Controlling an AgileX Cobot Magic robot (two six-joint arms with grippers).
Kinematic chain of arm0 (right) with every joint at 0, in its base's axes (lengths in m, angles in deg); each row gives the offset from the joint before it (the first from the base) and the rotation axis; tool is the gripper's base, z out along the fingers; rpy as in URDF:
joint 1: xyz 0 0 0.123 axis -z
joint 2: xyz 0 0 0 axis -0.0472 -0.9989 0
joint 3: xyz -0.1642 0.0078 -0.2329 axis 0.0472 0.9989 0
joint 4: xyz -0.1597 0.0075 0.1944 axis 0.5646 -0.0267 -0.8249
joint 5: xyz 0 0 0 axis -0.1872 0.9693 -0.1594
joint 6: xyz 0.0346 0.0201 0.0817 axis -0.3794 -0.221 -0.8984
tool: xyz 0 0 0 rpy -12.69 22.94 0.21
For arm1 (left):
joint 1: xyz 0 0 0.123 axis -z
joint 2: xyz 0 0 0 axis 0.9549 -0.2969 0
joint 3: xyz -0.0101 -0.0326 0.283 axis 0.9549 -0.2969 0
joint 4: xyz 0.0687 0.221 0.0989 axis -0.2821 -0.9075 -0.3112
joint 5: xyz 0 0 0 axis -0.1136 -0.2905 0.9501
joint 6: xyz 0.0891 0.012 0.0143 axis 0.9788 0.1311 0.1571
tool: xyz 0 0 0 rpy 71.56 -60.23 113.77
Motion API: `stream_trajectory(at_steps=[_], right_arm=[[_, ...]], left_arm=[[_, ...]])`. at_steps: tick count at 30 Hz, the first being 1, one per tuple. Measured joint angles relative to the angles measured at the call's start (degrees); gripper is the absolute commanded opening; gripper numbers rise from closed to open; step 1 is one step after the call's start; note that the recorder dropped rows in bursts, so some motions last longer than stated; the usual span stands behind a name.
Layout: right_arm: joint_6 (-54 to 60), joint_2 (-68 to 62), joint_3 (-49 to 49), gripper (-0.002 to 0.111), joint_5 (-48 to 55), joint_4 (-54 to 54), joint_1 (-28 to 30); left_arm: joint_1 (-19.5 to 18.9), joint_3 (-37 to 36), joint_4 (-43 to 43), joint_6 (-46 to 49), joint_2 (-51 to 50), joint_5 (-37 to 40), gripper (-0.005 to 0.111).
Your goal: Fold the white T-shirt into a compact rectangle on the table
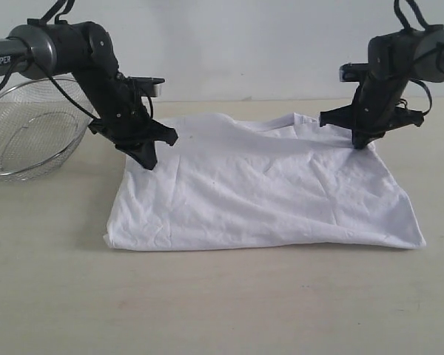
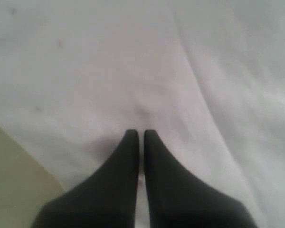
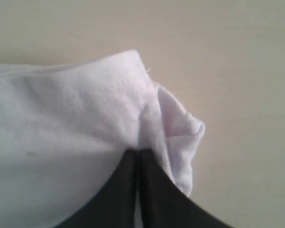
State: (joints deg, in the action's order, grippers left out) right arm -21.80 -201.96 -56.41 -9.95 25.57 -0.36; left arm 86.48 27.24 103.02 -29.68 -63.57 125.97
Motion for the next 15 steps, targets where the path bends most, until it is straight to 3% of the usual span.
stream_trajectory(at_steps=[15], right_arm=[[13.0,3.7,0.2,0.0,-7.2,-24.9,0.5]], left_arm=[[0.0,-2.3,-0.2,0.0,0.0,-0.9,0.004]])
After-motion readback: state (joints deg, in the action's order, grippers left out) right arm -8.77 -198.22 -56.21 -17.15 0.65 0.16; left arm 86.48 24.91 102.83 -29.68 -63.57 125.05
